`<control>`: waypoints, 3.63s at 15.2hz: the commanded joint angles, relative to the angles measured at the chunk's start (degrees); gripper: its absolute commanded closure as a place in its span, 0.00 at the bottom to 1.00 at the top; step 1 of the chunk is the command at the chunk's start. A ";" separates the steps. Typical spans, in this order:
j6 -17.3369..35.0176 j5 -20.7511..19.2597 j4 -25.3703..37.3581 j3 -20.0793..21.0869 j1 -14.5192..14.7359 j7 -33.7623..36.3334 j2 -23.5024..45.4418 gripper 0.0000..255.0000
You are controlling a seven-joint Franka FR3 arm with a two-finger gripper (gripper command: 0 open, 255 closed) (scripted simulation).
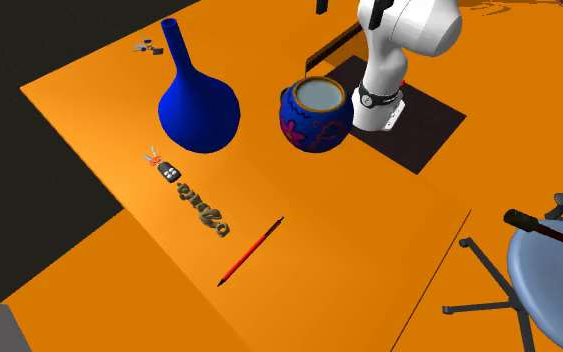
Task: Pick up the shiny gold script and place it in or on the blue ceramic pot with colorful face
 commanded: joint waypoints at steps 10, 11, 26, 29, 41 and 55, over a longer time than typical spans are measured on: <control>16.21 -5.62 -2.79 -0.88 1.38 -10.82 13.38 0.00; 17.97 -6.23 -2.72 -0.95 1.49 -11.86 15.15 0.00; 39.75 -16.73 7.45 -0.85 2.09 -23.40 45.28 0.00; 42.64 -19.36 11.43 -0.77 2.23 -24.80 51.68 0.00; 49.39 -22.93 16.02 -1.40 2.12 -25.49 62.45 0.00; 49.38 -22.94 16.02 -1.40 2.13 -25.47 62.45 1.00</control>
